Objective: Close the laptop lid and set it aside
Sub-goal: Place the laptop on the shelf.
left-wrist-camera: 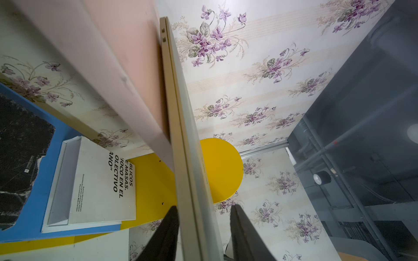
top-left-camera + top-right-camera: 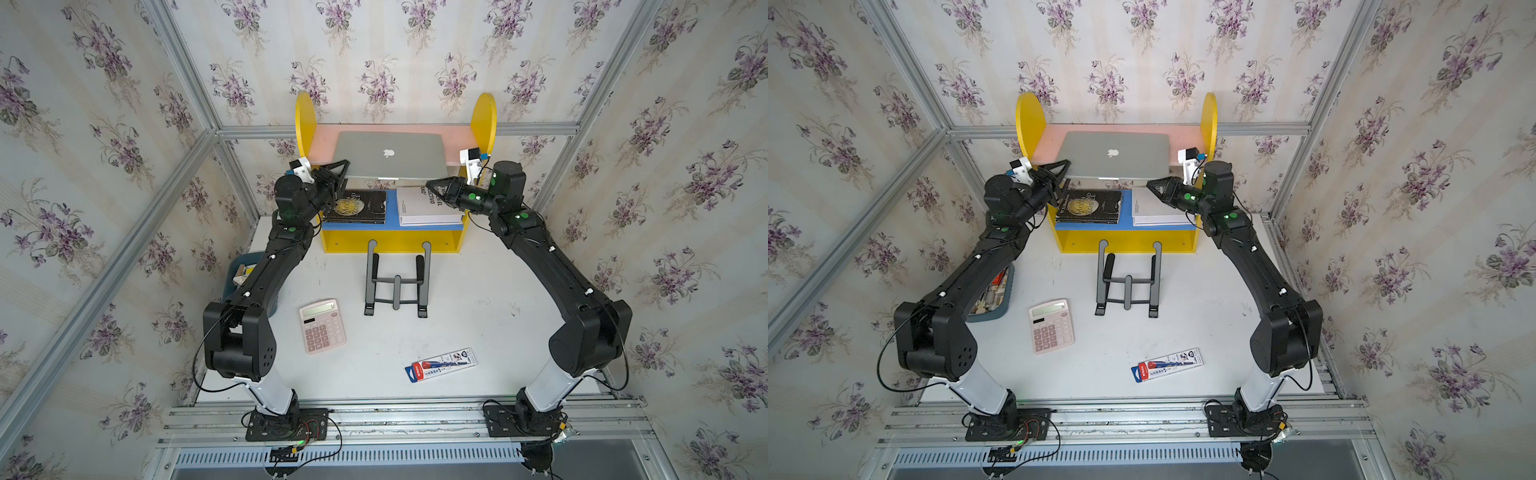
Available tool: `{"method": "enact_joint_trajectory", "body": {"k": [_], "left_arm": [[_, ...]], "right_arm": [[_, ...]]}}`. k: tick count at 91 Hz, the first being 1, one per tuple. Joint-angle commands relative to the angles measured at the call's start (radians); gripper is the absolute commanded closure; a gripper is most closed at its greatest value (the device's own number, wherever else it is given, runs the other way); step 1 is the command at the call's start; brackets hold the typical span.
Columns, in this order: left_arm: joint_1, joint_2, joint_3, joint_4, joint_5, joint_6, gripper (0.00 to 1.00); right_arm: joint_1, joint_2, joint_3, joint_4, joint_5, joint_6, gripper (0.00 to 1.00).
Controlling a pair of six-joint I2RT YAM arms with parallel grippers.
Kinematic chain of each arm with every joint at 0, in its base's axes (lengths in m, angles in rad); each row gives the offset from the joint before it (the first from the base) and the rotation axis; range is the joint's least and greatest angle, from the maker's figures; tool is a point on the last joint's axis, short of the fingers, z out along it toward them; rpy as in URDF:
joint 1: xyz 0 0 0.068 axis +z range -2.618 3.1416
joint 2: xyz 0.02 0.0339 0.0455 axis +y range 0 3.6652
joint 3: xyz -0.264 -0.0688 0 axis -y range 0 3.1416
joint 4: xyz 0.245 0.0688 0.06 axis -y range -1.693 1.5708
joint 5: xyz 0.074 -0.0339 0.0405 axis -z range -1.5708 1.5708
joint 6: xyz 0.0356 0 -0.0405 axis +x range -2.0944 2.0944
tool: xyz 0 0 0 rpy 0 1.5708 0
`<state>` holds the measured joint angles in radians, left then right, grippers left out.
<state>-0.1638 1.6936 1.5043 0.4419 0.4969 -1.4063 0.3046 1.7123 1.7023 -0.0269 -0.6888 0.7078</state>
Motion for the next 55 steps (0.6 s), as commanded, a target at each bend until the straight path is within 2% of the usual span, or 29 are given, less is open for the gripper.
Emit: {"method": "enact_joint_trajectory", "body": {"k": [1,12,20,28,55], "left_arm": [[-0.001,0.001,0.016,-0.024,0.038,0.042,0.52],[0.004,-0.003,0.020,-0.040,0.047,0.052,0.46],[0.010,-0.007,0.020,-0.055,0.055,0.063,0.35],[0.015,-0.016,0.019,-0.074,0.069,0.083,0.30],[0.034,-0.021,0.067,-0.108,0.196,0.155,0.27]], "right_arm": [[-0.003,0.003,0.013,0.019,0.015,0.005,0.80],[-0.007,0.007,0.021,0.019,0.016,0.009,0.80],[-0.008,0.012,0.026,0.016,0.015,0.010,0.80],[-0.010,0.013,0.028,0.015,0.015,0.010,0.79],[-0.013,0.025,0.061,0.001,0.014,0.010,0.79]]}}
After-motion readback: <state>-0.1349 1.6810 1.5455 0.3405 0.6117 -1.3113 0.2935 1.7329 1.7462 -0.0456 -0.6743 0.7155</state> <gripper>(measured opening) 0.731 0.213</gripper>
